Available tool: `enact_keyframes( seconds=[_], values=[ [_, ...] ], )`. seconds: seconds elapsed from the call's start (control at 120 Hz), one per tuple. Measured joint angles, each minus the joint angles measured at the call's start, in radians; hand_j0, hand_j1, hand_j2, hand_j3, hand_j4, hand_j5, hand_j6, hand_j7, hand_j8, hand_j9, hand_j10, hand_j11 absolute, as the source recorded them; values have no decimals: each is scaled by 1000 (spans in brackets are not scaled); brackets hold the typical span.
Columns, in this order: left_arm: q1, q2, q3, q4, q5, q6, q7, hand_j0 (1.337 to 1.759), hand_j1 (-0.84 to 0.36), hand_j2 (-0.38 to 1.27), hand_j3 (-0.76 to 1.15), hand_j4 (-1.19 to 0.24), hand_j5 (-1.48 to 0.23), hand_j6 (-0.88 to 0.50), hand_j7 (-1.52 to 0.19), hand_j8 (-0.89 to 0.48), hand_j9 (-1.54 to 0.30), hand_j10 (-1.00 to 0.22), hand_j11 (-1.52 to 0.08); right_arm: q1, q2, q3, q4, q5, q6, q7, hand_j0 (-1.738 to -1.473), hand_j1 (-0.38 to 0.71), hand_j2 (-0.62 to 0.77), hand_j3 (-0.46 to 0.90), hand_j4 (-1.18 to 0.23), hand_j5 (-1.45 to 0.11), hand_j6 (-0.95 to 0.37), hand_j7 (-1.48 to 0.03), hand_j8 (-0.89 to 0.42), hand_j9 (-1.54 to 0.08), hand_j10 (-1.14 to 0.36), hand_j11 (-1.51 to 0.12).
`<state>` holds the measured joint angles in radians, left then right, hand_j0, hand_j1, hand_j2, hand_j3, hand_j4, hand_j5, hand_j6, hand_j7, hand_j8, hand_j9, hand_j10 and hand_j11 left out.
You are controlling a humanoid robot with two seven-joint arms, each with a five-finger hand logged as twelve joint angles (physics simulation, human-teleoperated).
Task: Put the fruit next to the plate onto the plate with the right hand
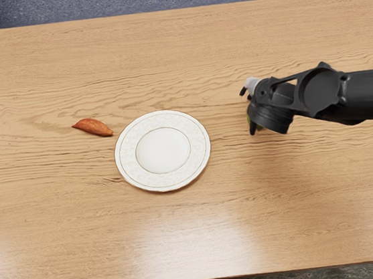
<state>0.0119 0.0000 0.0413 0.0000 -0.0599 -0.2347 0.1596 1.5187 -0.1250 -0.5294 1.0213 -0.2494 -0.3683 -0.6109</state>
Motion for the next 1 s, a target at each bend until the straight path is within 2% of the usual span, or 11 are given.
enact_keyframes(
  seconds=[0.458, 0.692, 1.0],
  values=[
    [-1, 0, 0, 0, 0, 0, 0, 1658, 335, 3, 0, -13, -15, -13, -15, -13, -15, -12, -15, -3, 33, -4, 0, -1, -27, 0, -1658, -26, -53, 0, -271, -351, -271, -350, -271, -350, -270, -350],
    [0, 0, 0, 0, 0, 0, 0, 1658, 335, 3, 0, -13, -15, -13, -15, -13, -15, -12, -15, -4, 29, -6, -3, 1, -27, 0, -1658, 42, -64, 0, -327, -424, -328, -424, -328, -424, -327, -424],
    [0, 0, 0, 0, 0, 0, 0, 1658, 335, 3, 0, -13, -15, -13, -15, -13, -15, -12, -15, -14, 10, -9, -11, 1, -28, 0, -1658, 60, -67, 0, -343, -445, -343, -444, -343, -445, -343, -444]
  ],
)
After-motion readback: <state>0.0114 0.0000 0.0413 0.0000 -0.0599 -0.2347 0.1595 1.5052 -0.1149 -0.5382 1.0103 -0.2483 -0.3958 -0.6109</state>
